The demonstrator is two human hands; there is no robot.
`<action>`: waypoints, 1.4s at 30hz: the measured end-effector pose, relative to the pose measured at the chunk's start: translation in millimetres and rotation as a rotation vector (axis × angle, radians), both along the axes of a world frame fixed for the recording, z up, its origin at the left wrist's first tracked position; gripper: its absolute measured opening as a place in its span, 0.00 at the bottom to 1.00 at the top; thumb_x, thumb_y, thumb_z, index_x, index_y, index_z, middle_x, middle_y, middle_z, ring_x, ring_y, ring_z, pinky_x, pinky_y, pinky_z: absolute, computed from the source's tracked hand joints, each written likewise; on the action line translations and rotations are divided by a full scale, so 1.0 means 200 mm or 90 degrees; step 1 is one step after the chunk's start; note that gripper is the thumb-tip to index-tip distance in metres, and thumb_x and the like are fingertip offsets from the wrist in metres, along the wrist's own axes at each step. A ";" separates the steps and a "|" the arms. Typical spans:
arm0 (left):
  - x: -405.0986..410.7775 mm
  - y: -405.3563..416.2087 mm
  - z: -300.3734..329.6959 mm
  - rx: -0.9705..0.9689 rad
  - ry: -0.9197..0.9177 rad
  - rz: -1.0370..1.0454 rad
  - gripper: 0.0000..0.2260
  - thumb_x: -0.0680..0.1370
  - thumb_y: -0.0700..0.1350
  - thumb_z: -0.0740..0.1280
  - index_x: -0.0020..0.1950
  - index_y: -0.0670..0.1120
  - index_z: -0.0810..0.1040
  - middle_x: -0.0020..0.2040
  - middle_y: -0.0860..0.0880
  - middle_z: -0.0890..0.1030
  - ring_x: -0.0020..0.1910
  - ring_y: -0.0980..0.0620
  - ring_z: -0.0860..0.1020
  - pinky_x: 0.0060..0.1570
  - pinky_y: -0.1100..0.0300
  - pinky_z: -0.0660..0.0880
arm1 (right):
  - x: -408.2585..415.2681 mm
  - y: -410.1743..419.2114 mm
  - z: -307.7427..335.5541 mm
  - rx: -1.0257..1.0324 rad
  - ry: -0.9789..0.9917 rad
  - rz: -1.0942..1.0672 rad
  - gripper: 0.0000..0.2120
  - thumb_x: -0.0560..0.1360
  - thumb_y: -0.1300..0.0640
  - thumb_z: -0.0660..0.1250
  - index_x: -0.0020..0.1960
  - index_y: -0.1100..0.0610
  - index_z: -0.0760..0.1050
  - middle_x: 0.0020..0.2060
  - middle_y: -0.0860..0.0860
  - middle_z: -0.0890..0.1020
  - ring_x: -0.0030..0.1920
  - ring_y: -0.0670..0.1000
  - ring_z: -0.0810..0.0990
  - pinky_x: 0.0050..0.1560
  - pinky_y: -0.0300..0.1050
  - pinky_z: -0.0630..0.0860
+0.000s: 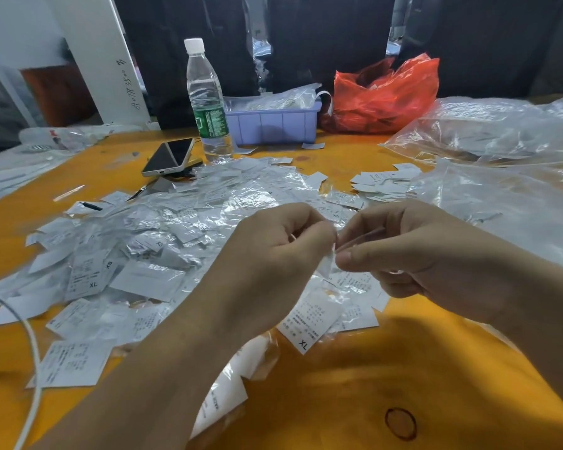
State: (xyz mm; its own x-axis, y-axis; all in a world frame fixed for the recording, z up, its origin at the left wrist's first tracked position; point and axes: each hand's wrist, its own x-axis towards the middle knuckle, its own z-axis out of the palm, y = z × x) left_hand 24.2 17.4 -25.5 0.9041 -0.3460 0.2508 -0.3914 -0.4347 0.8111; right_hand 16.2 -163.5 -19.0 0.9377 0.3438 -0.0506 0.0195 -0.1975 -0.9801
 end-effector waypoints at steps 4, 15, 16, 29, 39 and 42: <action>-0.01 0.01 -0.01 0.051 -0.046 0.016 0.12 0.73 0.63 0.67 0.45 0.57 0.80 0.40 0.55 0.82 0.39 0.57 0.79 0.37 0.58 0.76 | -0.01 0.01 -0.01 0.000 0.013 -0.012 0.13 0.66 0.66 0.75 0.48 0.62 0.76 0.25 0.51 0.65 0.22 0.46 0.60 0.23 0.40 0.58; -0.01 -0.01 -0.03 0.056 -0.076 0.013 0.05 0.76 0.48 0.68 0.41 0.53 0.82 0.35 0.52 0.82 0.35 0.51 0.79 0.35 0.54 0.74 | -0.02 0.03 -0.01 -0.089 0.047 0.025 0.36 0.63 0.63 0.77 0.67 0.50 0.66 0.24 0.45 0.71 0.23 0.43 0.68 0.25 0.40 0.62; 0.00 -0.01 -0.03 0.047 -0.072 0.024 0.06 0.76 0.48 0.68 0.41 0.53 0.82 0.35 0.53 0.82 0.35 0.53 0.79 0.35 0.57 0.75 | -0.02 0.03 -0.01 -0.076 0.042 0.016 0.36 0.62 0.62 0.78 0.66 0.50 0.67 0.25 0.45 0.71 0.23 0.43 0.67 0.25 0.39 0.62; 0.02 -0.01 -0.03 -0.121 0.042 0.068 0.15 0.74 0.59 0.66 0.40 0.49 0.82 0.30 0.41 0.74 0.26 0.56 0.69 0.25 0.66 0.67 | 0.03 0.01 -0.02 0.163 -0.034 -0.223 0.08 0.70 0.72 0.70 0.42 0.60 0.82 0.28 0.51 0.75 0.26 0.47 0.69 0.26 0.39 0.70; 0.03 -0.01 -0.03 -0.171 0.089 0.049 0.06 0.77 0.44 0.70 0.40 0.48 0.83 0.28 0.56 0.78 0.25 0.62 0.72 0.27 0.71 0.68 | 0.03 0.00 0.00 0.232 -0.029 -0.190 0.31 0.53 0.58 0.76 0.55 0.59 0.77 0.33 0.52 0.78 0.27 0.47 0.75 0.28 0.41 0.73; 0.03 -0.01 -0.03 -0.217 0.064 0.089 0.06 0.77 0.46 0.69 0.41 0.48 0.83 0.29 0.56 0.78 0.26 0.62 0.73 0.27 0.70 0.68 | 0.02 0.03 -0.02 0.220 0.080 -0.160 0.34 0.50 0.55 0.78 0.55 0.61 0.77 0.34 0.53 0.78 0.28 0.47 0.76 0.27 0.41 0.74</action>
State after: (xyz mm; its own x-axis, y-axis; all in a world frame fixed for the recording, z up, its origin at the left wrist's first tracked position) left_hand 30.2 15.9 -31.9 0.9625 -0.1294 0.2382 -0.2588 -0.1772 0.9495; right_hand 19.8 -157.8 -22.9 0.9882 0.1222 -0.0920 -0.1110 0.1587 -0.9811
